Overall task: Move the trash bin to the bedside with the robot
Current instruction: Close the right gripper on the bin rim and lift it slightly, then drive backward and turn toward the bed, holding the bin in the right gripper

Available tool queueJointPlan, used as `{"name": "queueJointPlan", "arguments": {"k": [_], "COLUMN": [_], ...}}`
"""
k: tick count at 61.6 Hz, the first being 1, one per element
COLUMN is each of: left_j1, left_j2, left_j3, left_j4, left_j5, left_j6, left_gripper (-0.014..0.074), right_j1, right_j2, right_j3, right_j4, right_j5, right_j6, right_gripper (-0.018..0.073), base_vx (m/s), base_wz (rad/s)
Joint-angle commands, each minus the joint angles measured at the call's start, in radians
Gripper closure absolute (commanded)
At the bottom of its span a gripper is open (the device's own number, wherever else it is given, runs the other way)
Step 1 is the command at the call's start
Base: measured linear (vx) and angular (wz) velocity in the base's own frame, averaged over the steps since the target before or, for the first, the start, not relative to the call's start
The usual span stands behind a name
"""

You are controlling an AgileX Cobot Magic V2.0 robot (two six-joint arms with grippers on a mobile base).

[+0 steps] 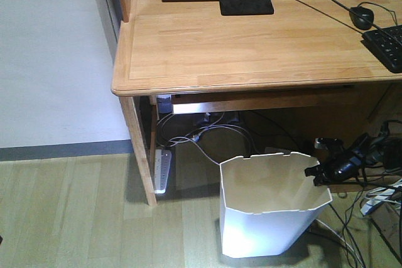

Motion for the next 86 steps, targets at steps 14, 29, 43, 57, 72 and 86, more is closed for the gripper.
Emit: {"name": "queueJointPlan", "arguments": {"k": [14,29,43,57,72,86], "left_j1": [-0.006,-0.006,-0.006,-0.006,-0.006,-0.006], "left_j2": [-0.011,-0.011,-0.011,-0.011,-0.011,-0.01], "left_j3": [0.028,0.028,0.028,0.028,0.028,0.028], "left_j4": [-0.009,-0.009,-0.009,-0.009,-0.009,-0.009], "left_j5": [-0.074,-0.074,-0.074,-0.074,-0.074,-0.074], "left_j6": [-0.008,-0.008,-0.008,-0.008,-0.008,-0.008], "left_gripper": [0.0602,0.0602,0.0602,0.0602,0.0602,0.0602], "right_j1": [0.004,0.004,0.004,0.004,0.006,0.033], "right_j2": [-0.135,-0.29,-0.52,-0.742,-0.908,-1.005], "right_j3": [-0.015,0.19,0.579,0.818,0.986,1.075], "right_j4": [0.165,0.246,0.499,0.667,0.669,0.672], "right_j5": [0.223,0.144,-0.012,-0.024,0.028,0.026], "right_j6": [-0.045,-0.14,-0.418,-0.566,-0.571,-0.598], "right_gripper": [0.0565,0.0564,0.0564,0.0564,0.0564,0.0564], "base_vx": [0.0,0.0,0.0,0.0,0.0,0.0], "base_wz": [-0.01,-0.01,0.0,0.0,0.0,0.0]}}
